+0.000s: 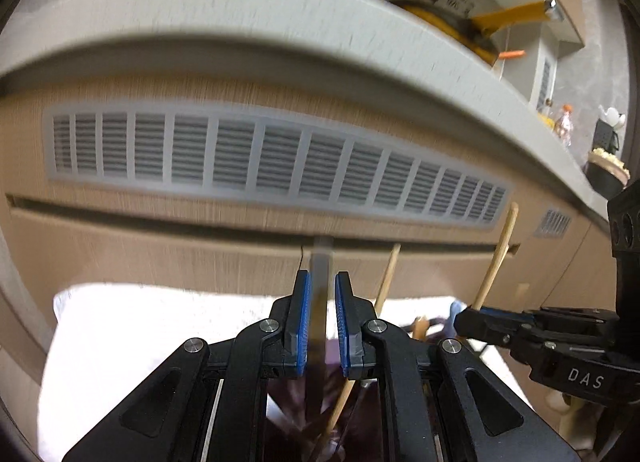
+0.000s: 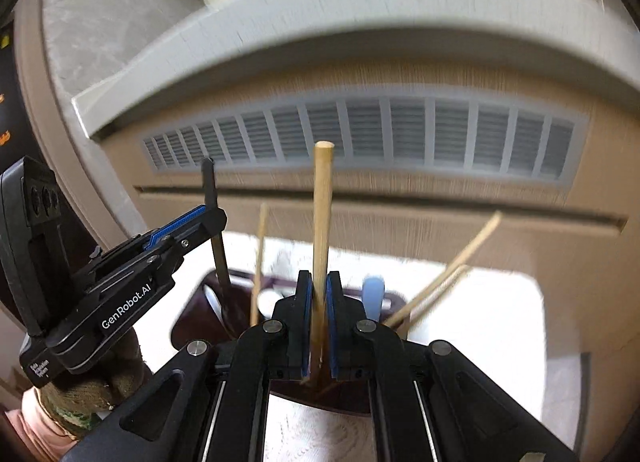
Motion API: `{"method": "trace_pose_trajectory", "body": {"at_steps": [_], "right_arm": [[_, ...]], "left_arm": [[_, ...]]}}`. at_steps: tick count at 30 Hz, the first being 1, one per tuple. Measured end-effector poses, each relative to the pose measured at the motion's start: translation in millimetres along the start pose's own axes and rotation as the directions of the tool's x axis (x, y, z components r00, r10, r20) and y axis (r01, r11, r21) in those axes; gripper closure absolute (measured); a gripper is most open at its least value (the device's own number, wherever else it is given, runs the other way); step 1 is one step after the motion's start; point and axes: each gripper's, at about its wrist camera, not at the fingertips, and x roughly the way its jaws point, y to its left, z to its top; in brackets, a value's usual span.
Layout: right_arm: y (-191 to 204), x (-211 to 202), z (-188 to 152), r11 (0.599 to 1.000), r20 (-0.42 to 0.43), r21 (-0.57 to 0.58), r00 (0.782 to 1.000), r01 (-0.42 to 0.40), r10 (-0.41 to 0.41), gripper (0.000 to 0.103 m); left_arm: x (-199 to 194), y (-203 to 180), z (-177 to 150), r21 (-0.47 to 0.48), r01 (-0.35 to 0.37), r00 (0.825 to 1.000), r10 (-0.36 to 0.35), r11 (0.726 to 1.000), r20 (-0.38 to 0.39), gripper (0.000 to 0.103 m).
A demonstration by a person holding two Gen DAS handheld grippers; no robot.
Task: Organize utensils
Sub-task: 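Lower both utensils into the caddy and open both tools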
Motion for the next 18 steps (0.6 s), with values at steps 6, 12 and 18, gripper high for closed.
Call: {"method": "trace_pose_trajectory", "body": {"at_steps": [6, 12, 18], "right_arm": [[-9, 4, -11, 1.000, -0.036, 0.007, 0.999, 0.022, -0.022, 0.078], [-10, -42, -21, 0.994, 0.070, 0.021, 0.991, 0.109, -0.110, 0.043], [0, -107, -60, 0.989, 0.184, 0.072, 0.973, 0.127, -0.139, 0.025]], "left_arm": [[-9, 6, -5, -0.052, -0.009, 1.000, 0.009, 0.999, -0.007, 0.073], [-77, 6, -2, -0.087, -0.087, 0.994, 0.092, 0.992, 0.058, 0.047], [-148, -10, -28, -0.058, -0.162, 0.981, 0.167, 0.985, 0.101, 0.022]]}}
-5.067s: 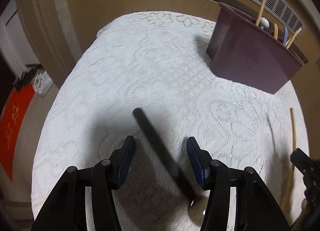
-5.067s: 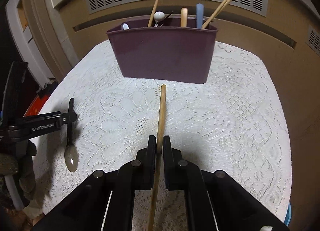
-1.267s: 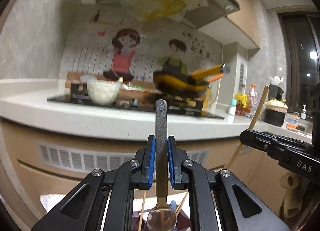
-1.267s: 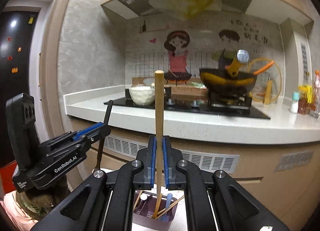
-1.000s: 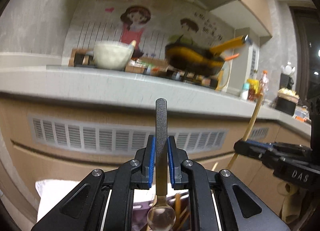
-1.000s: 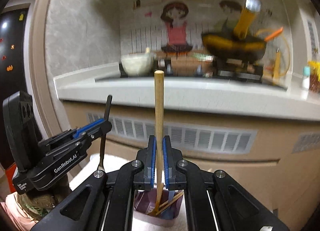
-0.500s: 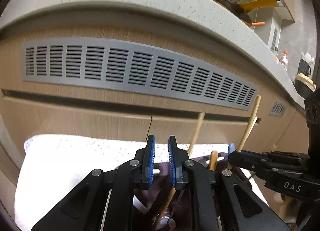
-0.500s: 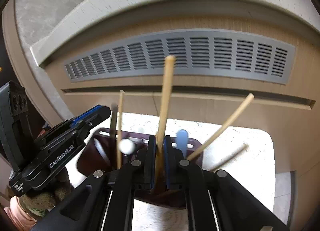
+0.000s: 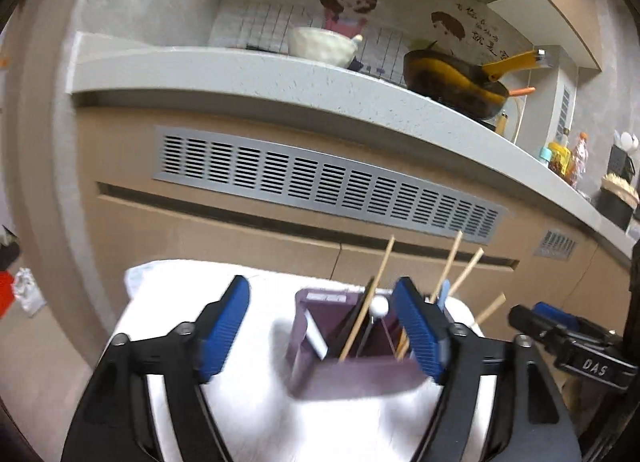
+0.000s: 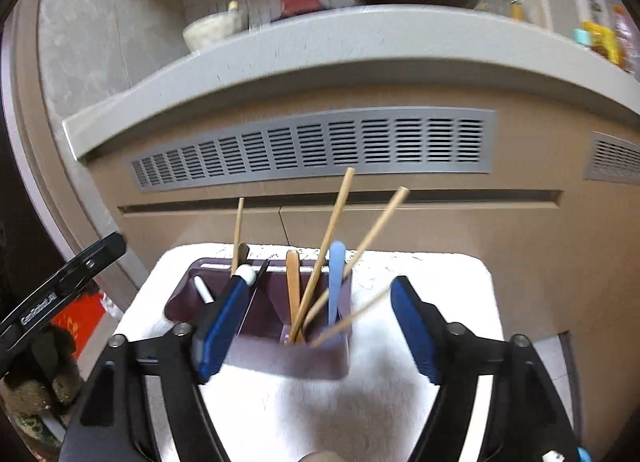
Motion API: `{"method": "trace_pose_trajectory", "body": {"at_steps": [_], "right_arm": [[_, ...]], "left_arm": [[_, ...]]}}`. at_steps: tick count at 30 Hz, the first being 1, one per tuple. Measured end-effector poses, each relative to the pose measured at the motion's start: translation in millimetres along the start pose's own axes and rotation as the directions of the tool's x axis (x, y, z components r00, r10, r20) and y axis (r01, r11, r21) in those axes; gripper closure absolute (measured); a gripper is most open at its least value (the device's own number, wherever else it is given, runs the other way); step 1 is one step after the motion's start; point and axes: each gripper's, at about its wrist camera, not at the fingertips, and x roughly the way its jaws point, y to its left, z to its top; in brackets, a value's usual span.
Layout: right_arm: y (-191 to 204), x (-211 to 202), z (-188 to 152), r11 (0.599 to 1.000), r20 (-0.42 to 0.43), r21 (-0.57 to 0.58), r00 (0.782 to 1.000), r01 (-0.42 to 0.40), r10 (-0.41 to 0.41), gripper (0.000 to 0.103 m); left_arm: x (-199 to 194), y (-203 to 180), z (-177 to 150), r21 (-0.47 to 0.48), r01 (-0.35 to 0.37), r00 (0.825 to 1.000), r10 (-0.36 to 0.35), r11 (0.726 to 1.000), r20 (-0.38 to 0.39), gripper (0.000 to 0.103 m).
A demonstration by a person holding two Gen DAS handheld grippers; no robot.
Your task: Organize utensils
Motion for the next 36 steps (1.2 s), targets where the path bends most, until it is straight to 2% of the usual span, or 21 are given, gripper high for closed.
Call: {"method": "trace_pose_trajectory", "body": {"at_steps": [2, 4, 10, 15, 18, 22, 36], "right_arm": [[4, -20, -16, 1.000, 0.029, -0.010, 1.000, 0.006, -0.005, 0.017], [10, -35, -31, 0.999, 0.044, -0.030, 0.999, 0.023, -0.021, 0.012], [24, -80, -86, 0.994, 0.093, -0.061, 0.992, 0.088, -0.083, 0.002], [31, -105, -121, 0.985, 0.148, -0.071, 0.978, 0.158, -0.146, 0.001], [32, -110, -129, 0.980, 0.159, -0.078, 0.973, 0.184, -0.170, 0.001], [30, -112, -132, 0.982, 0.150, -0.074, 0.975, 0.174, -0.162, 0.001], [27, -111, -131, 0.983, 0.138, -0.078, 0.979, 0.163, -0.152, 0.001]], "left_arm": [[-21, -5, -11, 0.027, -0.020, 1.000, 0.020, 0.999, 0.004, 0.005], [-43, -14, -28, 0.067, -0.040, 0.999, 0.039, 0.997, 0.013, 0.000], [-94, -38, -82, 0.194, -0.130, 0.990, 0.117, 0.972, 0.077, 0.000], [-110, -48, -112, 0.236, -0.116, 0.993, 0.118, 0.965, 0.005, 0.000], [-118, -48, -120, 0.229, -0.125, 0.992, 0.127, 0.965, 0.006, 0.000], [-122, -46, -121, 0.193, -0.120, 0.993, 0.122, 0.974, 0.006, 0.000], [-120, -47, -119, 0.190, -0.118, 0.992, 0.123, 0.975, -0.012, 0.000]]}}
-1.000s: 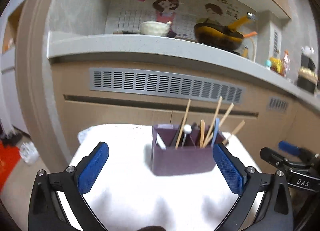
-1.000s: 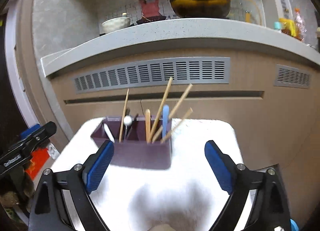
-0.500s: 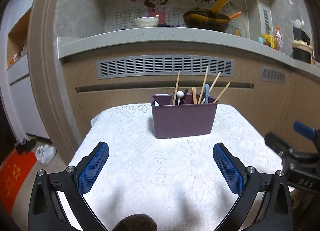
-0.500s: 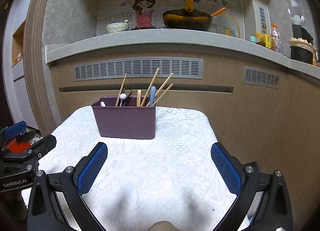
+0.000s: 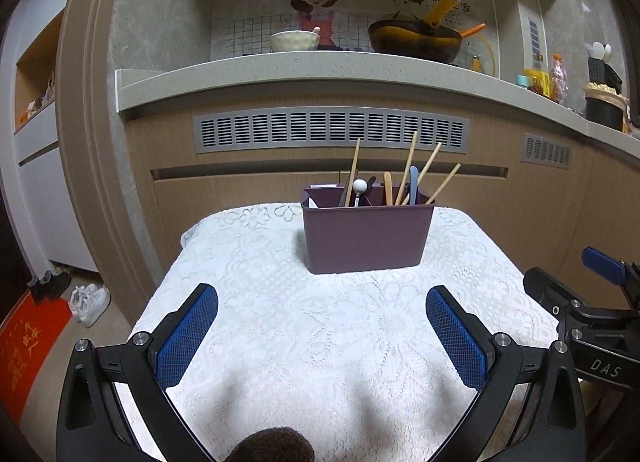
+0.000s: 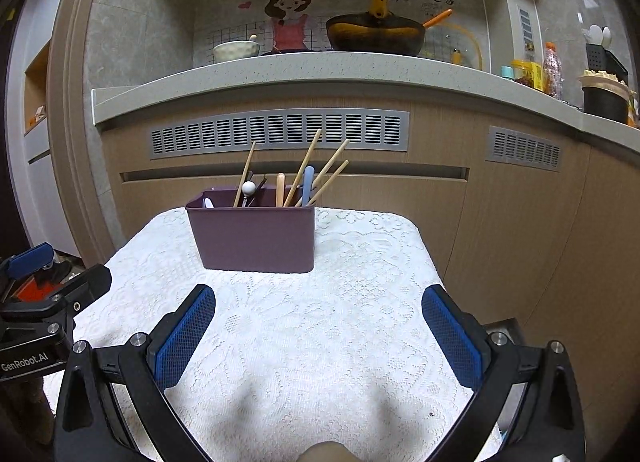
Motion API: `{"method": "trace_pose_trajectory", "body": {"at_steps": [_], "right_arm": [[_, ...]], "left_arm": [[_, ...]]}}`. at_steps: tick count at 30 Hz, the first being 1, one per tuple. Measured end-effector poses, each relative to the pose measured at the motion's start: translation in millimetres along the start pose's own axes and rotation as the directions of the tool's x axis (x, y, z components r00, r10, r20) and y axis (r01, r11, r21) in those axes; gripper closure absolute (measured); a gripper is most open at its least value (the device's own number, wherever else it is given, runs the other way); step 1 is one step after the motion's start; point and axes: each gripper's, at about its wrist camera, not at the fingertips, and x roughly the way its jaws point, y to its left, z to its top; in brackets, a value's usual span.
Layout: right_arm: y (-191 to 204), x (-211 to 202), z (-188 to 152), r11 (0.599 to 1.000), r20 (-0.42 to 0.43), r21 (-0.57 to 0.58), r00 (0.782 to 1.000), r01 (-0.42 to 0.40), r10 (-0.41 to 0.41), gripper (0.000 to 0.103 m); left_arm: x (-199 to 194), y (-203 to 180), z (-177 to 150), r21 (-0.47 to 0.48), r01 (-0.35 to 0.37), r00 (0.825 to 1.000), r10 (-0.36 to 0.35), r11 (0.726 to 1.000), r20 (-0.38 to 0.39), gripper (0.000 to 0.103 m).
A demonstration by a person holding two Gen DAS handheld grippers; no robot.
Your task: Organize utensils
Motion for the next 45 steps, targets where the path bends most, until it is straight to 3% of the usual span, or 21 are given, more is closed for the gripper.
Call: {"method": "trace_pose_trajectory", "body": {"at_steps": [45], "right_arm": [[-2.2, 2.7, -2.2, 1.000, -0.016, -0.002, 1.000, -0.012, 0.012, 0.001]], "left_arm": [[-2.1, -1.8, -1.7, 0.001, 0.010, 1.000, -0.010, 1.000, -0.008, 0.000]]}}
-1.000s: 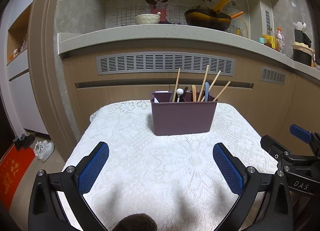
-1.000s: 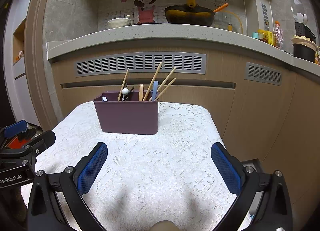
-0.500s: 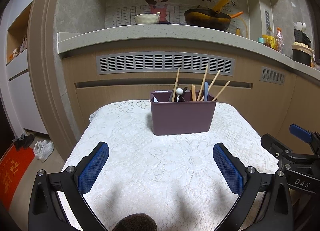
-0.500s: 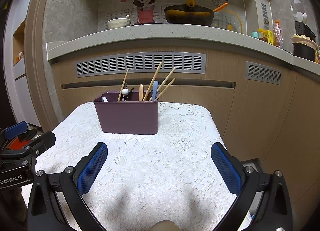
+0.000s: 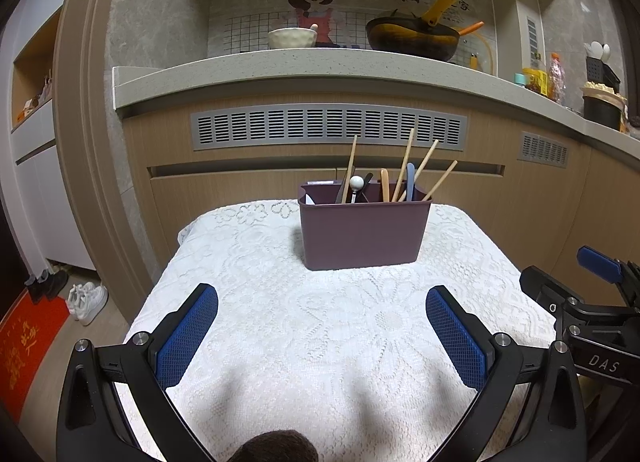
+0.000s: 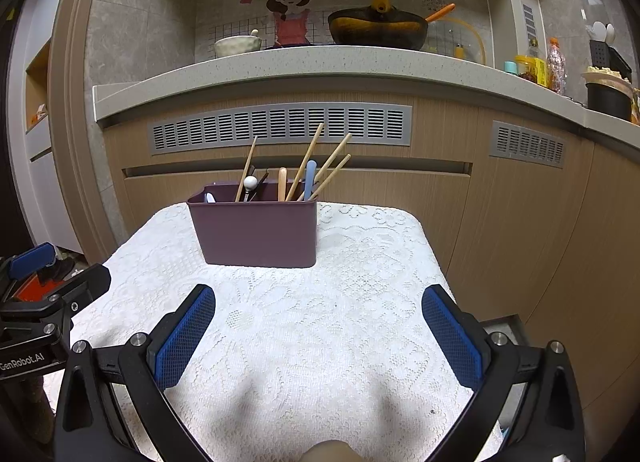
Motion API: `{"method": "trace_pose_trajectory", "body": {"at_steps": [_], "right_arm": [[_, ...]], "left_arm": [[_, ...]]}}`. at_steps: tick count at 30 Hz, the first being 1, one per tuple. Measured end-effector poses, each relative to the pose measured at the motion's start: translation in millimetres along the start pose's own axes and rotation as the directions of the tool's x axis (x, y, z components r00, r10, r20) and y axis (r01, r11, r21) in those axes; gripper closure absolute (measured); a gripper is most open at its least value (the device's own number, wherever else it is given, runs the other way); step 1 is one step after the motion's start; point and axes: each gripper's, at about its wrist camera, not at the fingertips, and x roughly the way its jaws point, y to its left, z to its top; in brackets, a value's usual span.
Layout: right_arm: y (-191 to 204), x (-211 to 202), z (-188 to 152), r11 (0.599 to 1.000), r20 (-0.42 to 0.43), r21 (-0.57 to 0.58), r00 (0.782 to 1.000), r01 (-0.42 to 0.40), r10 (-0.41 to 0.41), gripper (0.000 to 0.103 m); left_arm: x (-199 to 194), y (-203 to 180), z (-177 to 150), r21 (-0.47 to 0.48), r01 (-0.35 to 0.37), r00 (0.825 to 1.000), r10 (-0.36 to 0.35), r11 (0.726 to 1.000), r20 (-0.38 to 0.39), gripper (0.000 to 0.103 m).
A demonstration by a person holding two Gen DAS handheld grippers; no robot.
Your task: Organize utensils
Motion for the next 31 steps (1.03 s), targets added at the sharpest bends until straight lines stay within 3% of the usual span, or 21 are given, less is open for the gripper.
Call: {"method": "trace_pose_trajectory", "body": {"at_steps": [31], "right_arm": [[-3.5, 2.7, 0.2, 1.000, -0.016, 0.007, 1.000, -0.023, 0.023, 0.001]], "left_arm": [[3.5, 2.0, -2.1, -0.007, 0.013, 1.000, -0.013, 1.000, -0.026, 0.000]]}}
